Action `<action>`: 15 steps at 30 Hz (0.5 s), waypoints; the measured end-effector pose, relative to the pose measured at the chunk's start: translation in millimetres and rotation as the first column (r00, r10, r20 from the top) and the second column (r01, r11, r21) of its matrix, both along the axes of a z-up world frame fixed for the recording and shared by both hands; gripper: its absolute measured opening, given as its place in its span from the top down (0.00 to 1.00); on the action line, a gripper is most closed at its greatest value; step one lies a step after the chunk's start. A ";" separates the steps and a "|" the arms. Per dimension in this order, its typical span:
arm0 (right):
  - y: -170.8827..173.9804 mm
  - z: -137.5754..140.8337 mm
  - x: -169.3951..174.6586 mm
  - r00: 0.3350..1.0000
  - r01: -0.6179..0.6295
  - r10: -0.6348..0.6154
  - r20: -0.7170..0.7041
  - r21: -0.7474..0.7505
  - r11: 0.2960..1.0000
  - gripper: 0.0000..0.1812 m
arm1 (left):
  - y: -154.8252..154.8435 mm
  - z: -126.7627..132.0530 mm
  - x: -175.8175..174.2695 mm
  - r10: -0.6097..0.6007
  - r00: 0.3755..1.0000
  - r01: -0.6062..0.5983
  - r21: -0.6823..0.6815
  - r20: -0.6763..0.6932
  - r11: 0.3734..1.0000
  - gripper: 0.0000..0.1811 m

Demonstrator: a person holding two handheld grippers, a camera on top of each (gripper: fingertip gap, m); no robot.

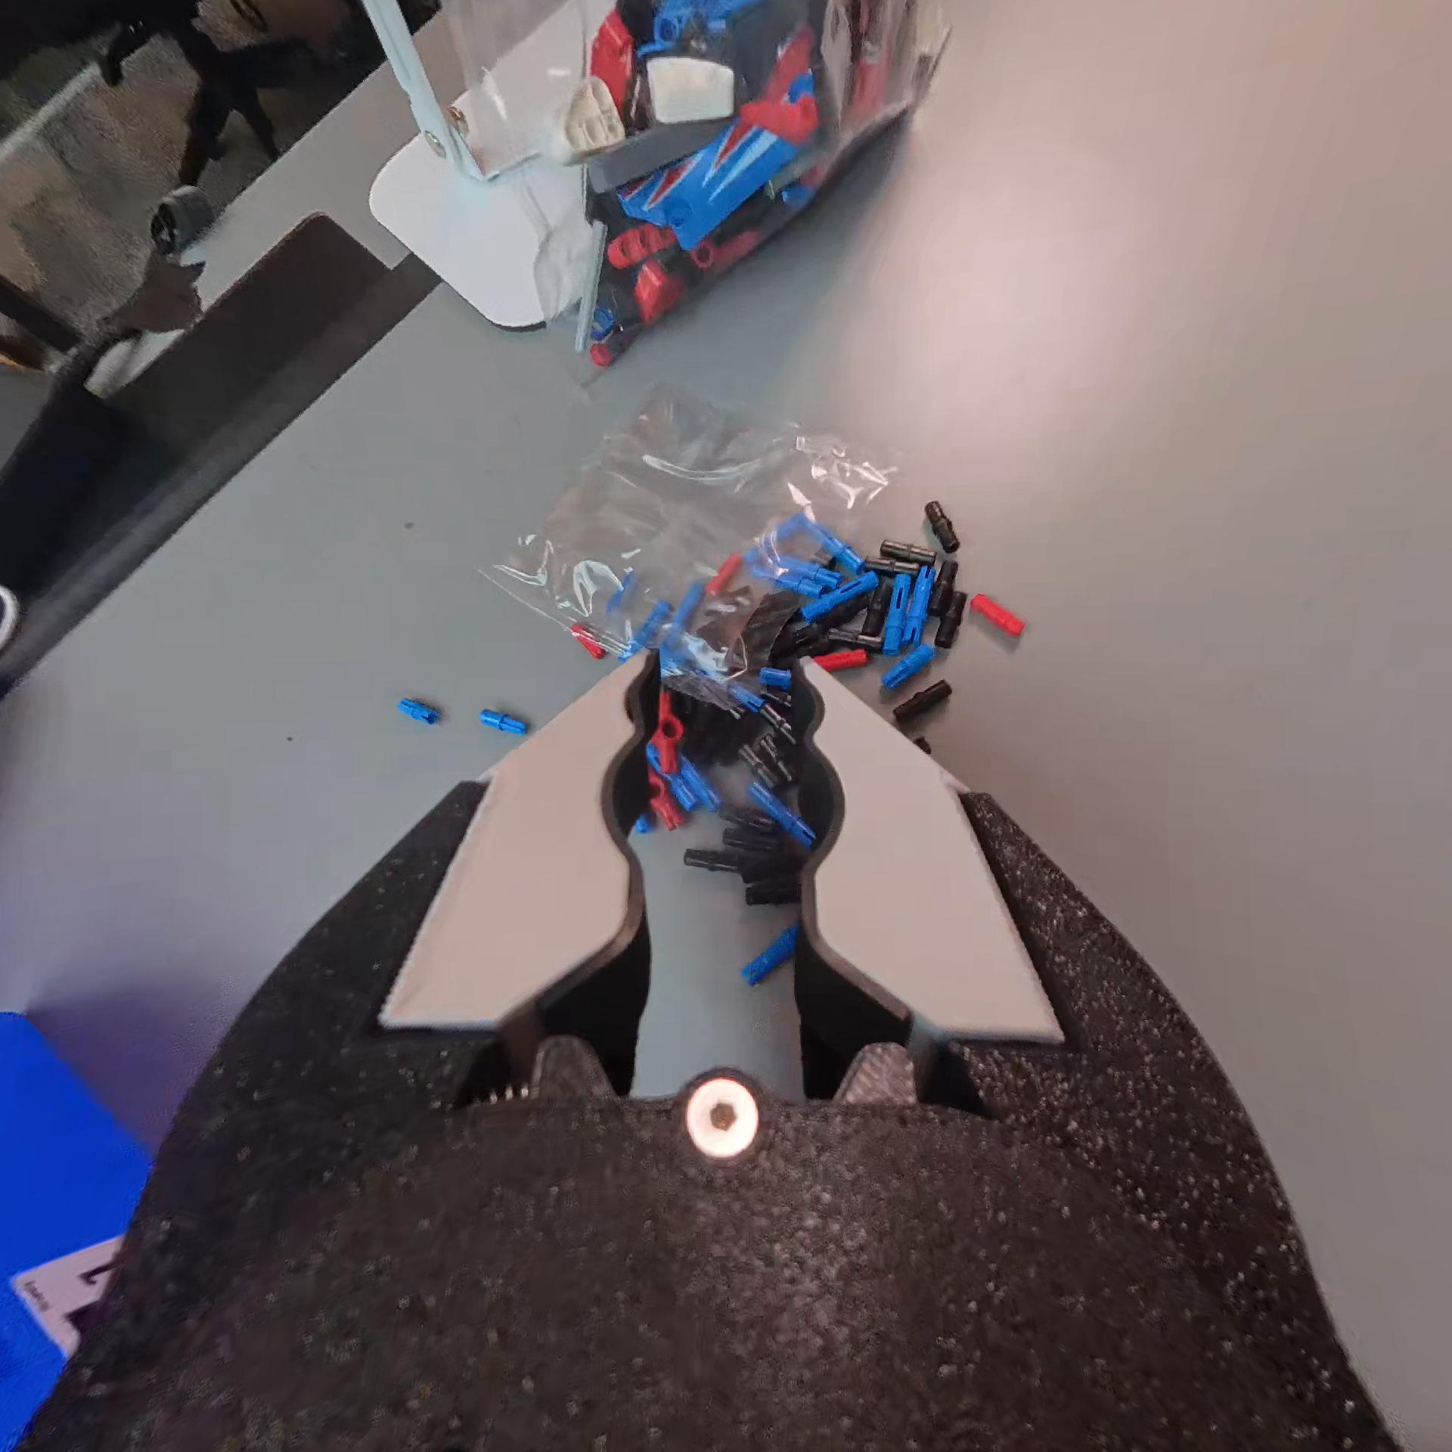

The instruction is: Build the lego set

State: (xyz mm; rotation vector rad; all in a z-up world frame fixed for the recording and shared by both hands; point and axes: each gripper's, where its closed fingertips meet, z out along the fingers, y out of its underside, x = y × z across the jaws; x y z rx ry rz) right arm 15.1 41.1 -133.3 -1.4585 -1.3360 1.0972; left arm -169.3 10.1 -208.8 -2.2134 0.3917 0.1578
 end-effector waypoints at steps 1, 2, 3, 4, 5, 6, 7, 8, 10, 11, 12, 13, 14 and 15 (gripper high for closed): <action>1.8 3.6 1.4 1.000 0.006 -0.006 -0.021 0.000 1.000 0.88 | 1.2 -3.6 0.0 -0.022 0.998 0.021 -0.017 -0.063 1.000 0.82; 2.3 5.0 2.3 0.999 0.005 -0.006 -0.037 -0.007 1.000 0.89 | 2.8 -6.7 -0.3 -0.040 0.992 0.036 -0.032 -0.118 0.999 0.82; 2.3 4.9 3.1 0.999 0.005 -0.006 -0.049 -0.019 1.000 0.89 | 5.1 -9.0 -2.2 -0.041 0.986 0.035 -0.040 -0.164 0.999 0.84; 1.9 3.8 3.9 0.998 0.003 -0.005 -0.057 -0.034 0.999 0.89 | 7.5 -10.7 -3.1 -0.040 0.981 0.032 -0.047 -0.191 0.998 0.86; -0.1 2.1 4.7 0.998 -0.006 0.003 -0.058 -0.049 0.999 0.89 | 10.0 -10.6 -2.3 -0.042 0.979 0.034 -0.044 -0.200 0.998 0.88; -2.2 0.9 5.6 0.998 -0.016 0.012 -0.059 -0.058 0.998 0.89 | 12.4 -9.9 -1.3 -0.040 0.979 0.032 -0.040 -0.201 0.999 0.91; -3.2 0.9 6.1 0.998 -0.017 0.014 -0.063 -0.058 0.998 0.89 | 13.5 -10.9 -1.6 -0.037 0.978 0.027 -0.050 -0.205 0.998 0.92; -4.2 1.2 6.3 0.998 -0.019 0.016 -0.066 -0.054 0.998 0.89 | 14.3 -12.4 -4.2 -0.030 0.974 0.016 -0.063 -0.224 0.998 0.94; -6.7 2.2 5.9 0.997 -0.028 0.025 -0.068 -0.042 0.999 0.89 | 16.3 -12.7 -10.3 -0.015 0.962 -0.002 -0.064 -0.271 0.998 1.00; -7.3 3.3 5.9 0.997 -0.028 0.026 -0.072 -0.030 0.999 0.90 | 17.8 -9.6 -13.3 0.004 0.961 -0.019 -0.050 -0.276 0.999 1.00; -6.8 4.5 6.1 0.997 -0.023 0.022 -0.079 -0.014 1.000 0.90 | 19.3 -2.7 -15.6 0.025 0.964 -0.033 -0.024 -0.264 0.999 1.00; -5.8 5.6 6.5 0.996 -0.015 0.015 -0.087 0.003 1.000 0.90 | 20.1 7.3 -17.0 0.044 0.970 -0.044 0.006 -0.240 0.999 1.00; -4.3 6.7 7.0 0.996 -0.007 0.009 -0.094 0.023 1.000 0.90 | 20.8 21.2 -17.7 0.061 0.975 -0.053 0.043 -0.213 0.998 1.00; -1.8 8.4 7.7 0.994 0.007 -0.001 -0.105 0.051 0.999 0.90 | 20.4 36.1 -15.9 0.061 0.981 -0.049 0.072 -0.187 0.996 1.00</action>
